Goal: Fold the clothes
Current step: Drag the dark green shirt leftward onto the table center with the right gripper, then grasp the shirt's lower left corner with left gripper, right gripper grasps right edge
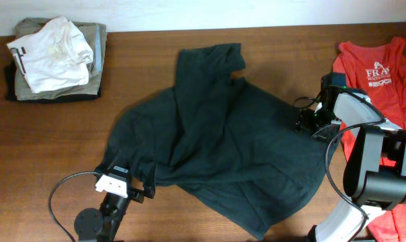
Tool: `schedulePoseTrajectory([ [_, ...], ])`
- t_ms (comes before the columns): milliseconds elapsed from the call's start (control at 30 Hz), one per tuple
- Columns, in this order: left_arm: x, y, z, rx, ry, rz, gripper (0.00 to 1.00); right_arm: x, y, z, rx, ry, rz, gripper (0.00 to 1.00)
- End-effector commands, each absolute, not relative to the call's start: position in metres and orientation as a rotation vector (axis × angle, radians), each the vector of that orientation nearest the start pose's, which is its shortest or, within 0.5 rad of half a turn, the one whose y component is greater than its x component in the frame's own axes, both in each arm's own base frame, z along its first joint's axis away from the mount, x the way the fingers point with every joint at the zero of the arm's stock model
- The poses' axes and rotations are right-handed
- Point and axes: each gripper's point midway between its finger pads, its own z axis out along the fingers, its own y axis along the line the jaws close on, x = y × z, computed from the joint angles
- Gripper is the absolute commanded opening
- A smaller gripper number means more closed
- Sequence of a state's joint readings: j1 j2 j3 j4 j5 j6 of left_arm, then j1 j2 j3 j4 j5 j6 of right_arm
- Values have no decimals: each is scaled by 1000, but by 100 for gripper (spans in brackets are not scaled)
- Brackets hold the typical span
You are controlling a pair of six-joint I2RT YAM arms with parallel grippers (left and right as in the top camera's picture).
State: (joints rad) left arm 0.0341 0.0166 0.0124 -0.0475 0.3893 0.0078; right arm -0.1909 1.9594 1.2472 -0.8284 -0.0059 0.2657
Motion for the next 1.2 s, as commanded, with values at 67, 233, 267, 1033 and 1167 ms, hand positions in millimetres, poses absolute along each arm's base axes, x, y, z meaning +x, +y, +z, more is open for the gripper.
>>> schedulePoseTrajectory([
  [67,235,-59,163,293,1605,-288,99,355,-58,-24,707,3023,69,41],
  [233,235,-59,163,292,1605,-287,99,431,-17,-10,482,2770,214,4],
  [267,235,-59,163,293,1605,-288,99,456,-5,1,458,2667,253,4],
  [1033,238,-51,162,258,1610,-250,99,462,-57,173,593,2773,229,99],
  [1167,221,-84,207,447,1393,-365,99,413,-48,207,612,2834,228,99],
])
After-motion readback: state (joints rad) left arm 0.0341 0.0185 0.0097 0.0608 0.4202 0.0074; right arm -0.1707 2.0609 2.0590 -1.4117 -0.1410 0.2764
